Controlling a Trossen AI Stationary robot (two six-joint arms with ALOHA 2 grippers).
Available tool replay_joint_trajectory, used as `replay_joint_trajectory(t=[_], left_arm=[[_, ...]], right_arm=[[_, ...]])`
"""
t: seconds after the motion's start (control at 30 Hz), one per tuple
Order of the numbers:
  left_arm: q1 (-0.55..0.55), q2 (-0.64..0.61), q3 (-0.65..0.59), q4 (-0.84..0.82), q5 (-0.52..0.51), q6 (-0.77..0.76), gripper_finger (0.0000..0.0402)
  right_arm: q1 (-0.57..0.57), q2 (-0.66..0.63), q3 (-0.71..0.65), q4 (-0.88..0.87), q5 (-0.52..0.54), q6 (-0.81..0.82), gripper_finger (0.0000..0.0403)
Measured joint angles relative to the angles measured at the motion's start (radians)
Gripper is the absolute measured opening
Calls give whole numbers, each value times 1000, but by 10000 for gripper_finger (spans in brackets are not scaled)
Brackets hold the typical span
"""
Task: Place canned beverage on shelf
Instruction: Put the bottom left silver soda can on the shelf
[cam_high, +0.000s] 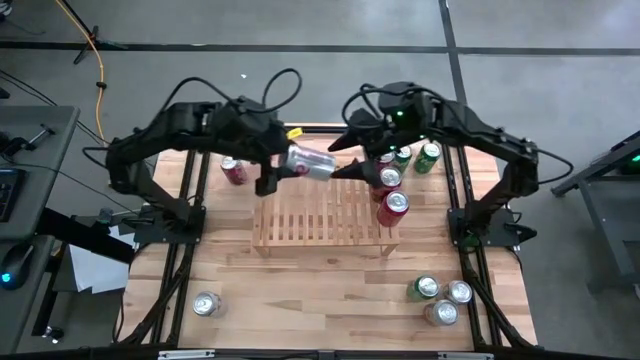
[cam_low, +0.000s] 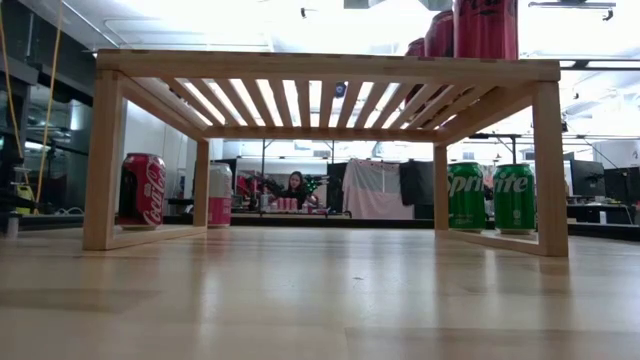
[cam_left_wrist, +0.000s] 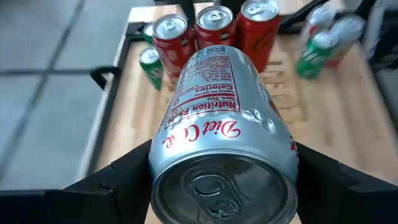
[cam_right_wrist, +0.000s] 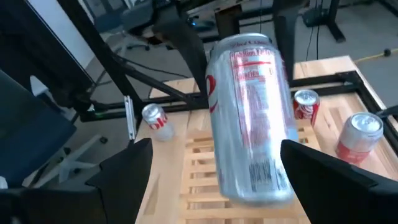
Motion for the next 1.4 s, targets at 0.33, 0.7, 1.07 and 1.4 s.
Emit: replay_joint_trajectory(t=[0.33, 0.7, 1.07, 1.4], left_arm=[[-6, 49, 15, -9, -54, 159, 280], [-55, 35, 18, 46, -127, 230, 280], [-69, 46, 18, 85, -146, 289, 280], [-68, 39, 18, 54, -207, 211, 384]], right_arm=[[0, 77, 2, -6, 59, -28, 337], [-6, 99, 3, -7, 124, -76, 337], [4, 111, 1, -8, 68, -77, 307], [-6, 74, 1, -113, 92, -119, 291]])
